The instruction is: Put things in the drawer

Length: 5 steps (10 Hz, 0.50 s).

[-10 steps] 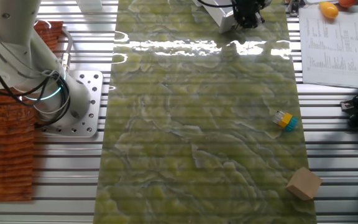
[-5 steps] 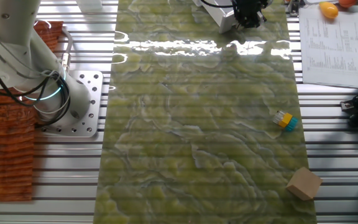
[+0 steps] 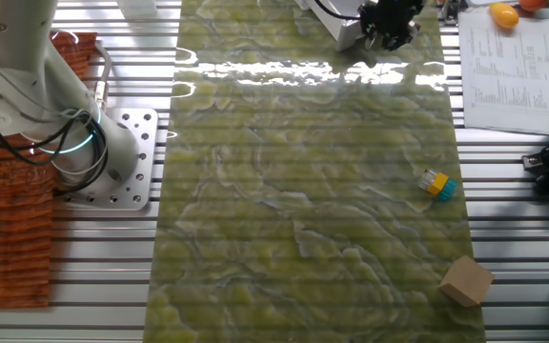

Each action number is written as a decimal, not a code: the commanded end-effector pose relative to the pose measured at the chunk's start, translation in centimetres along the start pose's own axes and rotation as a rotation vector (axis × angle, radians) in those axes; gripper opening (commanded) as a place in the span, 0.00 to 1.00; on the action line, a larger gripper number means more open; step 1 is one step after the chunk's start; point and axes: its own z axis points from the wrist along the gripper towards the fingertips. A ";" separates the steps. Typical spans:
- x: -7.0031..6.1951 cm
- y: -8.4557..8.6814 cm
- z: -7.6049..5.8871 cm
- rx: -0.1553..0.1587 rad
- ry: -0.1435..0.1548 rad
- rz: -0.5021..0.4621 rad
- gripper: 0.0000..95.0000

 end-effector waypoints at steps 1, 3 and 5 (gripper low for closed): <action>0.4 -0.8 -0.2 0.021 -0.006 -0.114 0.20; 0.4 -0.7 -0.3 0.032 -0.019 -0.251 0.20; 0.4 -0.7 -0.3 0.040 0.003 -0.316 0.20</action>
